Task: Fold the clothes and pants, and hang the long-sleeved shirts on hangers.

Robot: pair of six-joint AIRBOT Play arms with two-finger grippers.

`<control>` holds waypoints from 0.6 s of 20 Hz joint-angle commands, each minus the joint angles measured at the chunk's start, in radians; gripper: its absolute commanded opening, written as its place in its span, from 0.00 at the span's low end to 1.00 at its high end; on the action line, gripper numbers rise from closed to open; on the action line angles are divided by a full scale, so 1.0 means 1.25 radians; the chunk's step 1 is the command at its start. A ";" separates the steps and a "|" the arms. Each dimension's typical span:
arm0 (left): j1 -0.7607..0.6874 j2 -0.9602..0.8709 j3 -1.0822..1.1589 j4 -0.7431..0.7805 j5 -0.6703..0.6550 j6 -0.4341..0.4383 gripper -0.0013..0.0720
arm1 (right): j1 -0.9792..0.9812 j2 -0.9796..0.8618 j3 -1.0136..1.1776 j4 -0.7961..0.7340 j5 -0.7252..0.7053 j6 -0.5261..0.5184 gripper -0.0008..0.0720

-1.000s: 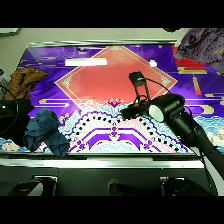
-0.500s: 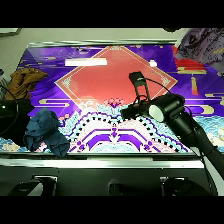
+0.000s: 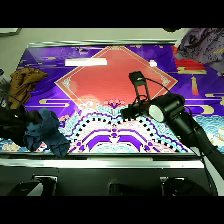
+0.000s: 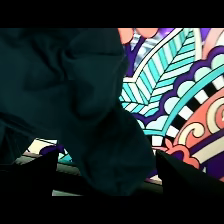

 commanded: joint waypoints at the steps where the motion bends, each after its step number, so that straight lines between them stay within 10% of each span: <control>1: 0.001 -0.027 -0.158 0.053 0.140 -0.028 1.00 | 0.001 0.000 0.000 -0.001 -0.001 0.000 0.05; 6: 0.001 -0.102 -0.260 0.060 0.371 -0.075 1.00 | 0.001 0.000 0.000 -0.001 -0.001 0.000 0.05; 7: 0.001 -0.119 -0.257 0.059 0.394 -0.094 0.89 | 0.001 0.000 0.000 -0.001 -0.001 0.000 0.05; 8: 0.001 -0.129 -0.252 0.048 0.399 -0.096 0.33 | 0.001 0.000 0.000 -0.001 -0.002 0.000 0.05; 9: -0.001 -0.131 -0.249 0.023 0.400 -0.093 0.05 | 0.001 0.000 0.000 0.000 -0.004 0.001 0.05; 12: -0.048 -0.117 -0.230 -0.161 0.399 -0.039 0.04 | 0.001 0.001 0.000 -0.001 0.010 0.001 0.06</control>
